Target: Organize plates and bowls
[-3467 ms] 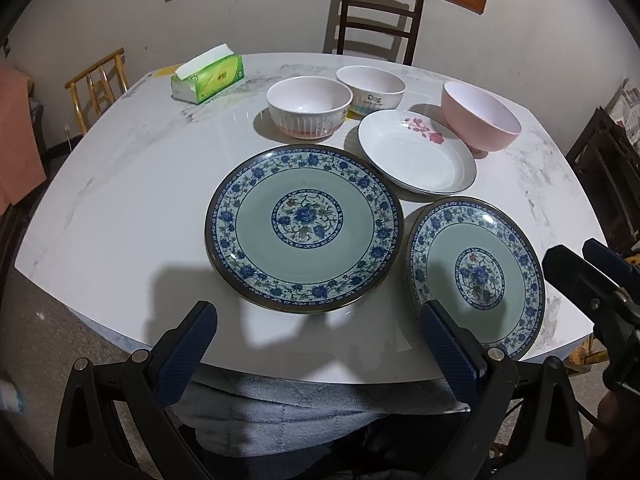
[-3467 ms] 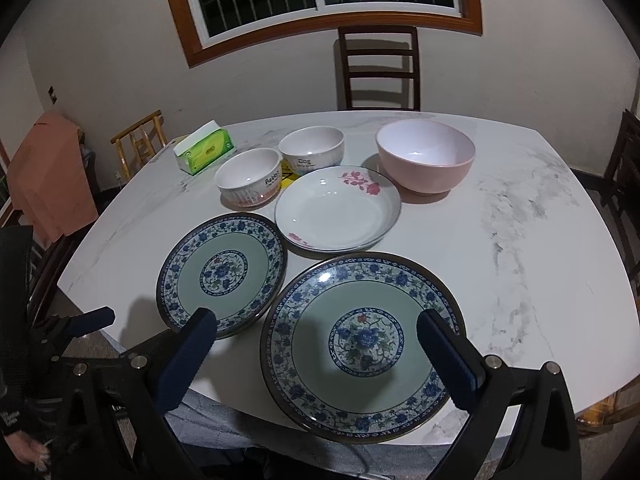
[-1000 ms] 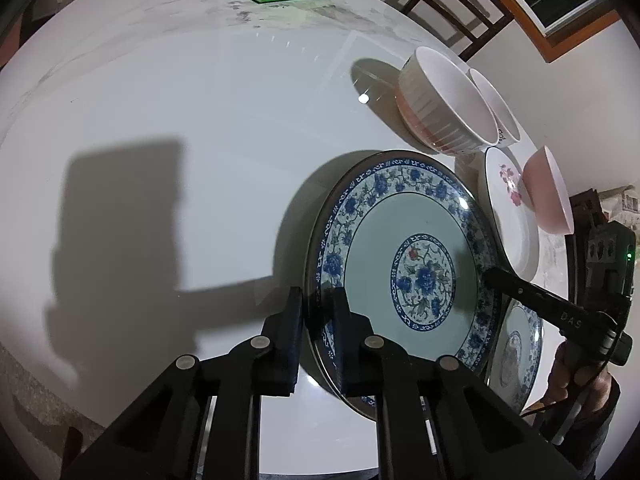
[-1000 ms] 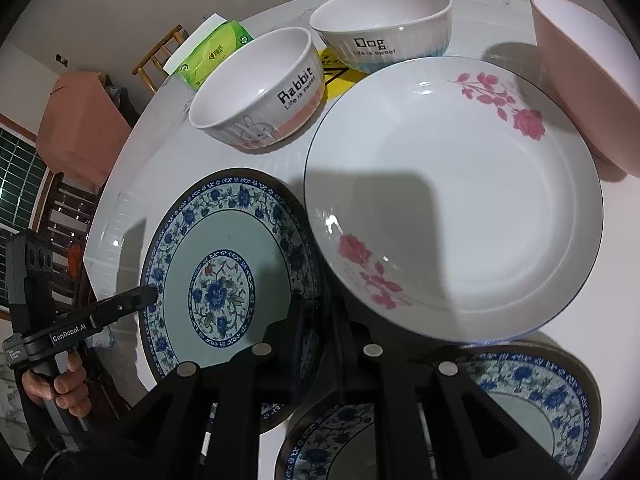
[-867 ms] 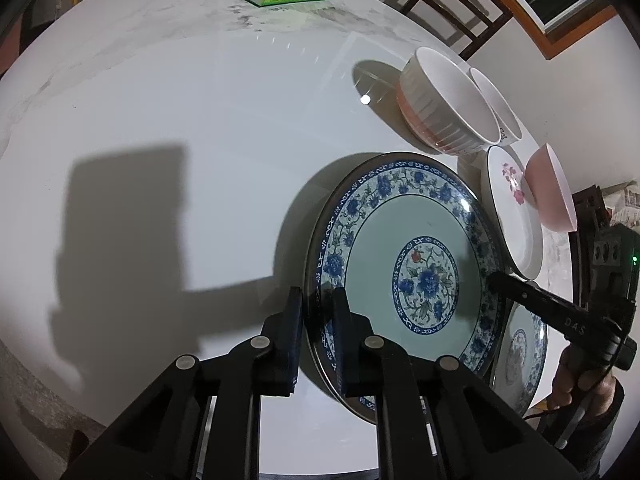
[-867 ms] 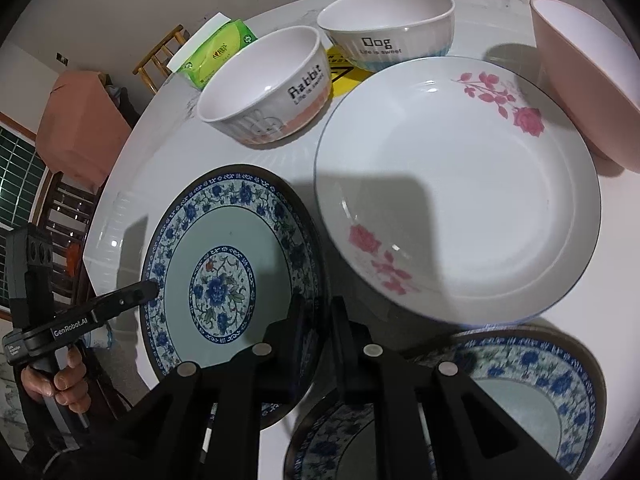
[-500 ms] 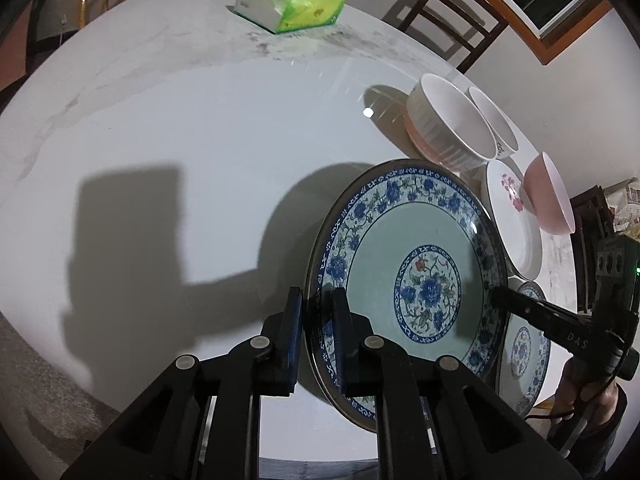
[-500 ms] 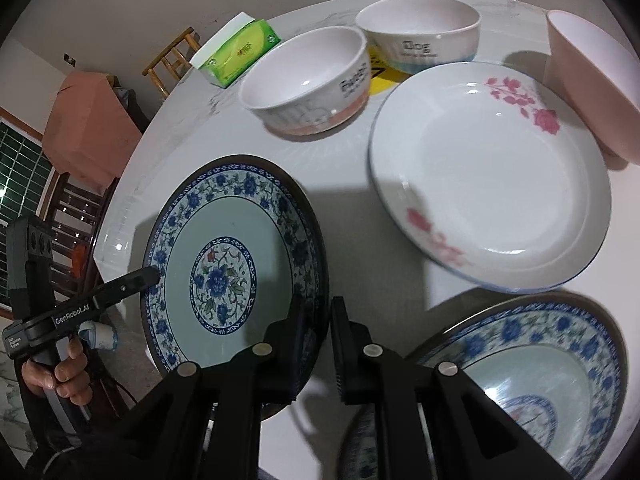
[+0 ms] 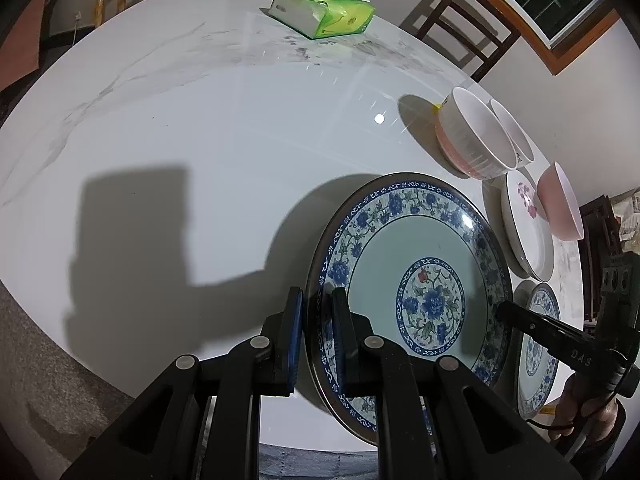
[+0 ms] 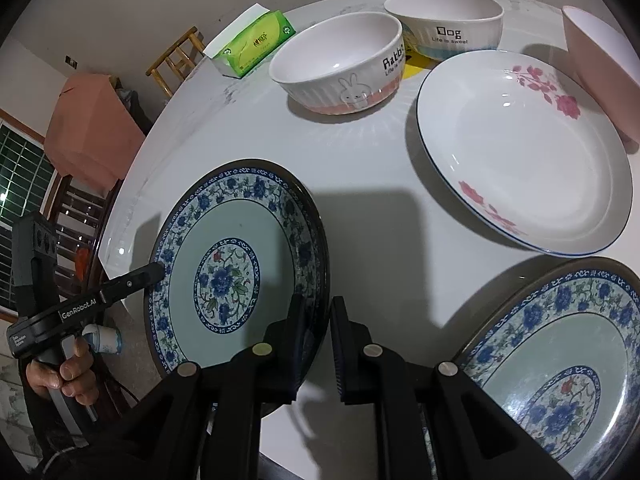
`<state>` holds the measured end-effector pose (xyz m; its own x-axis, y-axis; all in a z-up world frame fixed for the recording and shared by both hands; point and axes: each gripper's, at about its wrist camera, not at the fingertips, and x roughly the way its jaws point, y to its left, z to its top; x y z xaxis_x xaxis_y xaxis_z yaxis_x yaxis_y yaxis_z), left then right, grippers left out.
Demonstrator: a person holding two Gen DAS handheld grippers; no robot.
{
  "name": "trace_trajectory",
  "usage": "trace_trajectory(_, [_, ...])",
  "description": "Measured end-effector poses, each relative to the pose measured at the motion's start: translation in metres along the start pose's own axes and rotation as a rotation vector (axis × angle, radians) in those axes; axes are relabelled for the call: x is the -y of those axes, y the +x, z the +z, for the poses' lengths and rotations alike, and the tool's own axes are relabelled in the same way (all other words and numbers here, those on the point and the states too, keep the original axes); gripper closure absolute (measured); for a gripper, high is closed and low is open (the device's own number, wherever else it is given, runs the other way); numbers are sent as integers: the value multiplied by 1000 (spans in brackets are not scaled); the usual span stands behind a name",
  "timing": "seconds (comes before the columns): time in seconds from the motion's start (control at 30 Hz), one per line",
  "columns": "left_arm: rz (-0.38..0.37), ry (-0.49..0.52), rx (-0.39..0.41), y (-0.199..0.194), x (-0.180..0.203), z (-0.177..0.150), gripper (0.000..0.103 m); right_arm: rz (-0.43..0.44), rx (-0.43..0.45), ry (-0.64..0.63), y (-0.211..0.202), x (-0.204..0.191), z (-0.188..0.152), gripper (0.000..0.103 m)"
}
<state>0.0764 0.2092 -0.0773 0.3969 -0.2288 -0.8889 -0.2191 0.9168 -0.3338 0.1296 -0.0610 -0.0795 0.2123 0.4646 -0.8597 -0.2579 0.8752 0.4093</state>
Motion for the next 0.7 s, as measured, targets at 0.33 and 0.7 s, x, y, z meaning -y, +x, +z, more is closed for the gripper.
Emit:
trace_trajectory(0.33, [13,6,-2,10,-8,2,92,9,-1,24,11,0,-9,90])
trace_trajectory(0.7, [82,29,24,8,-1,0,89,-10,13,16,7,0,-11,86])
